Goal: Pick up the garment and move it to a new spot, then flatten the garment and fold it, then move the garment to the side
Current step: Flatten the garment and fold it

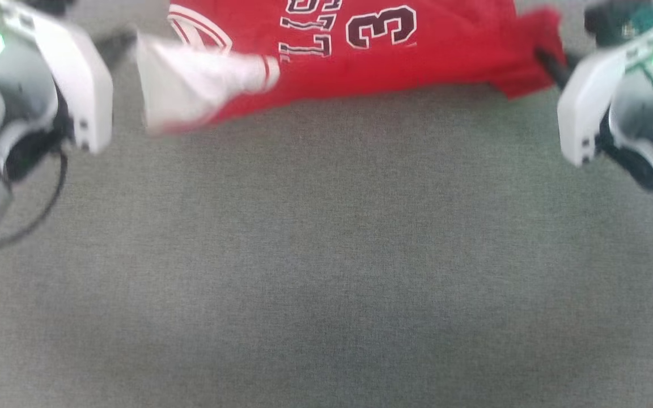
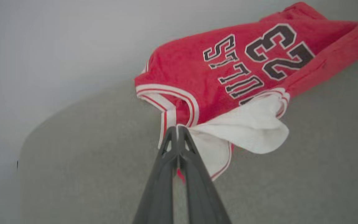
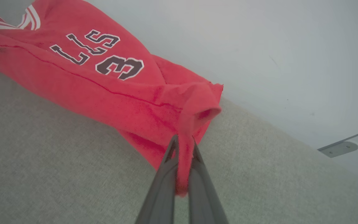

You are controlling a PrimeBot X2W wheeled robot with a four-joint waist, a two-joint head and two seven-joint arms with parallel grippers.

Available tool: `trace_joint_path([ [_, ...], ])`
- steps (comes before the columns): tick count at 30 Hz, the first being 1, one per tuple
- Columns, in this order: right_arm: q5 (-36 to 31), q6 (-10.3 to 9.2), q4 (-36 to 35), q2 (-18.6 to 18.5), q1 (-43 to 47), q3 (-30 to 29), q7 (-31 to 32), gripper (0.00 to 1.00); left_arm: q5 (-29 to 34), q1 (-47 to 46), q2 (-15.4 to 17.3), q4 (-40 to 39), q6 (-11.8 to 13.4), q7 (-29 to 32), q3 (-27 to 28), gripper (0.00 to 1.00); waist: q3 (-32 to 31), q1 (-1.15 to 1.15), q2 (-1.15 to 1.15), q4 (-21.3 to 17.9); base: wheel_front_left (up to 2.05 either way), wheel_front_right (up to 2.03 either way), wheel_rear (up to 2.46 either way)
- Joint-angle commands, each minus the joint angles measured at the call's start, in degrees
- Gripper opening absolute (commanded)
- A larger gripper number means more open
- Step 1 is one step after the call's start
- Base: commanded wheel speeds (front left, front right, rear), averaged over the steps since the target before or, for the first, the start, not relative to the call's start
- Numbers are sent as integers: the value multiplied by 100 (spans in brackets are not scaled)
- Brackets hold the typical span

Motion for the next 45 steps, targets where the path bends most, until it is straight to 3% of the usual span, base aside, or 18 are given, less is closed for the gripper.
trace_joint_path([
  [1, 148, -6, -200, -108, 253, 9, 116, 0, -172, 253, 127, -264, 88, 210, -11, 0, -59, 0, 0, 5, 0, 0, 0],
  [3, 423, -6, -675, -378, 789, -7, 427, 0, -408, 797, 500, -1005, 395, 663, -112, 0, -149, 0, 0, 8, 0, 0, 0],
  [5, 512, -6, -841, -464, 943, -30, 513, 0, -474, 955, 622, -1278, 502, 791, -141, 0, -168, 0, 0, 10, 0, 0, 0],
  [15, 1011, -6, -2312, -1133, 2545, -329, 1155, 0, -1136, 2531, 1768, -3830, 1846, 1614, -406, 0, -354, 0, 0, -33, 0, 0, 0],
  [26, 1327, -4, -3494, -1525, 4113, -832, 1776, 0, -1737, 3737, 2448, -5350, 2830, 1844, -707, 0, -416, 0, 0, -46, 0, 0, 0],
  [31, 1412, -4, -3918, -1603, 4739, -1074, 2025, 0, -1937, 4104, 2610, -5740, 3118, 1874, -827, 0, -418, 0, 0, -54, 0, 0, 0],
  [35, 1449, -4, -4178, -1604, 5015, -1325, 2092, 0, -1977, 4150, 2717, -5938, 3196, 1760, -756, 0, -394, 0, 0, -73, 0, 0, 0],
  [45, 1040, -4, -4411, -1186, 4903, -2074, 1975, 0, -1349, 3300, 3096, -5836, 2962, 1472, -156, 0, -395, 0, 0, -220, 0, 0, 0],
])
